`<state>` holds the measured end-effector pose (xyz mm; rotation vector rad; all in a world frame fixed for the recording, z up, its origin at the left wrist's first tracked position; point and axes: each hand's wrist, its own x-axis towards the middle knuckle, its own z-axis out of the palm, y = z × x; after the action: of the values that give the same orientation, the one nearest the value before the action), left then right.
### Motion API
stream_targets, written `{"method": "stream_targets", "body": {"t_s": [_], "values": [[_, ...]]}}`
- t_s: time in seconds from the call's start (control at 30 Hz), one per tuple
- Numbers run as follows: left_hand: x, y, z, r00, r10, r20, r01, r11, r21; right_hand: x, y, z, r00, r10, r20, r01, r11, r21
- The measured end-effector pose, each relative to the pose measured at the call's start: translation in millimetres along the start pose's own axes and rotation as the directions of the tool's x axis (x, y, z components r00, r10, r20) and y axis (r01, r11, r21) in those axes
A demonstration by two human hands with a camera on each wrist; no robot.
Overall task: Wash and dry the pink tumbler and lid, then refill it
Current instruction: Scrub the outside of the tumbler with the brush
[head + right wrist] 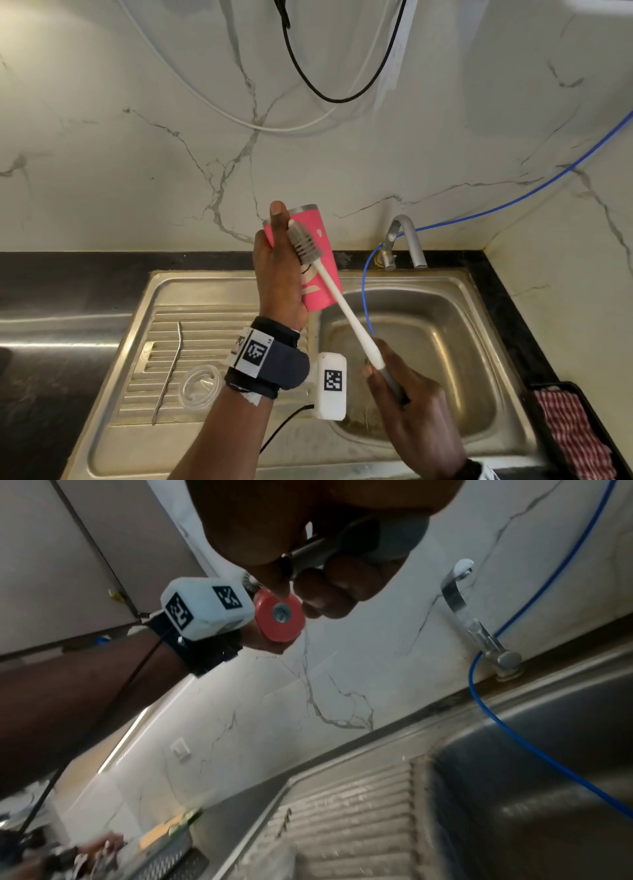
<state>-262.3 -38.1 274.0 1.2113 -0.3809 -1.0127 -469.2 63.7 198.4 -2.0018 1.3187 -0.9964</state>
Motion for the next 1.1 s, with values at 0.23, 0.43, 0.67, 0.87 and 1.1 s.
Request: {"method": "stream_targets", "body": {"t_s": [0.23, 0.43, 0.67, 0.87, 1.1], "values": [[0.0, -1.5, 1.7, 0.999, 0.026, -0.02, -0.026, 0.999, 0.019, -1.2, -2.7, 3.1, 1.0, -0.003, -0.016, 0.004, 1.0, 0.031], [-6.0, -5.5, 4.6, 1.0, 0.014, -0.011, -0.014, 1.0, 0.006, 10.9, -4.2, 5.9, 1.0, 0.011, -0.01, -0.01, 1.0, 0.024], [5.7, 4.2, -0.8, 0.997, 0.067, -0.043, -0.066, 0.998, 0.024, 1.7, -8.5, 1.4, 1.0, -0.028, 0.002, 0.028, 0.997, 0.076], [-8.3, -6.8, 5.6, 0.999, 0.033, 0.0, -0.033, 0.998, 0.054, 20.5, -3.6, 6.3, 0.999, -0.021, -0.031, 0.021, 1.0, 0.015], [2.1, 0.1, -0.1, 0.996, 0.086, -0.031, -0.085, 0.996, 0.029, 4.1, -3.1, -1.1, 1.0, 0.02, -0.003, -0.019, 0.997, 0.073]]}}
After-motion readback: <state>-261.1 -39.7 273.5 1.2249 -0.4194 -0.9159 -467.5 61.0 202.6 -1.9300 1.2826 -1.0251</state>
